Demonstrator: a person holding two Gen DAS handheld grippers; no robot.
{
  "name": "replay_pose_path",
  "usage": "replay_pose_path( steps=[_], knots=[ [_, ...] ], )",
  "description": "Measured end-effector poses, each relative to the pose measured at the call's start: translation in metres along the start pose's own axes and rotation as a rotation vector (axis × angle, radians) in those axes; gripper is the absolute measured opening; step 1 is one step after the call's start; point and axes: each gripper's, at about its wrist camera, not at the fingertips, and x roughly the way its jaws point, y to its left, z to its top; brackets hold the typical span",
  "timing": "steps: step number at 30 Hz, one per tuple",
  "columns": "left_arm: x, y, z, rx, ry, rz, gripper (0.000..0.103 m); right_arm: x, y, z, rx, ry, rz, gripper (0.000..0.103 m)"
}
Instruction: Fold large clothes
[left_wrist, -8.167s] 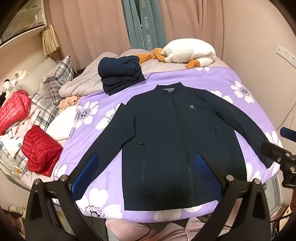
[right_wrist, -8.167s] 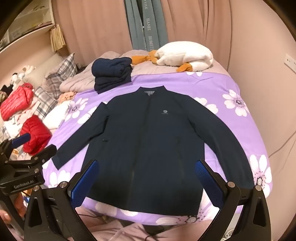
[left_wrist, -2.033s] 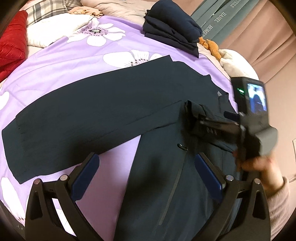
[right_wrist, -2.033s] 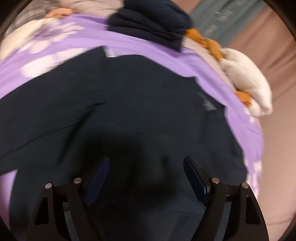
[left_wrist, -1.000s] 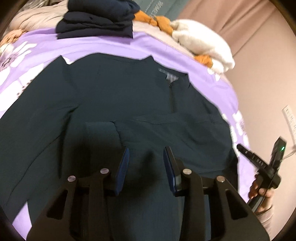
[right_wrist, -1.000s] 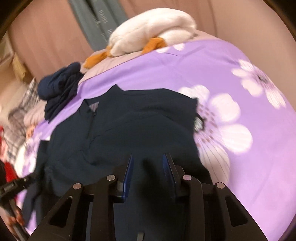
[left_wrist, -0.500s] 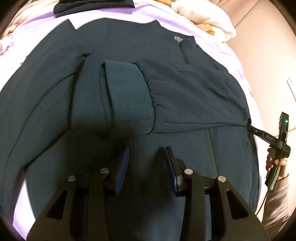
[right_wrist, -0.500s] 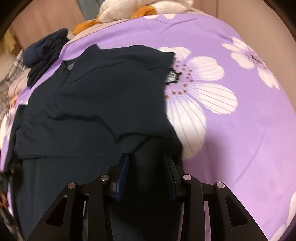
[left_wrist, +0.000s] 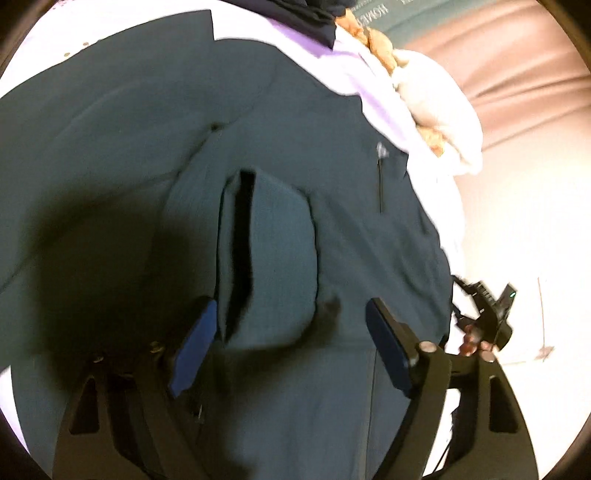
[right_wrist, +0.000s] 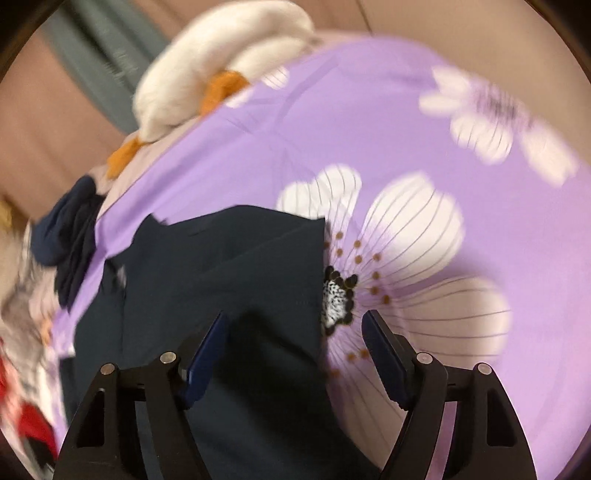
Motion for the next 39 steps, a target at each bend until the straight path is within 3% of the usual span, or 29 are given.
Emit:
replay_pose_path(
  steps=[1, 2, 3, 4, 7, 8, 10, 12, 14, 16, 18, 20, 23, 25, 28, 31, 33, 36, 38, 39],
  knots=[
    [0.001, 0.0, 0.002, 0.003, -0.003, 0.012, 0.066, 0.008, -0.001, 0.001, 0.02, 0.01, 0.029, 0.055],
    [0.003, 0.0, 0.003, 0.013, -0.003, 0.028, 0.053, 0.013, 0.001, 0.0, 0.017, 0.013, 0.065, 0.047],
    [0.004, -0.004, 0.007, 0.029, -0.002, 0.043, 0.042, 0.014, 0.006, -0.002, 0.001, 0.012, 0.077, 0.03],
    [0.004, -0.005, 0.008, 0.045, -0.007, 0.055, 0.04, 0.014, 0.011, -0.006, -0.033, 0.005, 0.066, 0.01],
    [0.004, -0.011, 0.014, 0.094, -0.032, 0.083, 0.025, 0.005, 0.015, -0.008, -0.066, -0.043, 0.063, 0.007],
    [0.006, -0.016, 0.019, 0.112, -0.04, 0.084, 0.018, -0.001, 0.011, -0.006, -0.045, -0.089, 0.068, 0.007],
    [0.01, -0.02, 0.025, 0.141, -0.053, 0.106, 0.021, -0.006, 0.002, -0.002, -0.01, -0.139, 0.065, 0.007],
    [0.015, -0.017, 0.026, 0.139, -0.047, 0.172, 0.026, 0.003, 0.002, 0.0, -0.035, -0.116, 0.003, 0.007],
    [0.011, -0.009, 0.023, 0.107, -0.05, 0.199, 0.026, 0.011, 0.004, -0.004, -0.078, -0.081, -0.099, 0.014],
    [-0.002, -0.003, 0.022, 0.113, -0.076, 0.237, 0.036, -0.003, 0.012, -0.005, -0.108, -0.139, -0.161, 0.023],
    [-0.022, -0.004, 0.02, 0.14, -0.132, 0.275, 0.057, -0.026, 0.022, -0.007, -0.166, -0.241, -0.199, 0.023],
    [-0.031, -0.012, 0.022, 0.176, -0.166, 0.278, 0.06, -0.05, 0.04, -0.014, -0.256, -0.293, -0.142, 0.026],
    [-0.021, -0.036, 0.021, 0.252, -0.167, 0.271, 0.062, -0.056, 0.064, -0.033, -0.356, -0.218, -0.001, 0.029],
    [-0.007, -0.048, 0.016, 0.301, -0.146, 0.25, 0.06, -0.048, 0.08, -0.055, -0.426, -0.153, 0.014, 0.029],
    [0.019, -0.058, 0.007, 0.372, -0.12, 0.306, 0.06, -0.032, 0.1, -0.09, -0.524, -0.068, 0.027, 0.029],
    [0.042, -0.042, -0.001, 0.352, -0.081, 0.357, 0.061, -0.016, 0.104, -0.111, -0.577, 0.006, 0.038, 0.029],
    [0.038, -0.044, -0.003, 0.369, -0.087, 0.358, 0.062, 0.0, 0.103, -0.125, -0.613, 0.065, -0.003, 0.029],
    [0.022, -0.041, -0.002, 0.304, -0.05, 0.324, 0.063, -0.003, 0.103, -0.13, -0.63, 0.038, -0.025, 0.029],
    [-0.008, -0.035, -0.009, 0.243, -0.07, 0.259, 0.065, -0.016, 0.097, -0.126, -0.517, 0.066, 0.022, 0.039],
    [-0.024, -0.033, -0.017, 0.229, -0.091, 0.241, 0.073, -0.024, 0.096, -0.125, -0.477, 0.069, 0.065, 0.043]
  ],
)
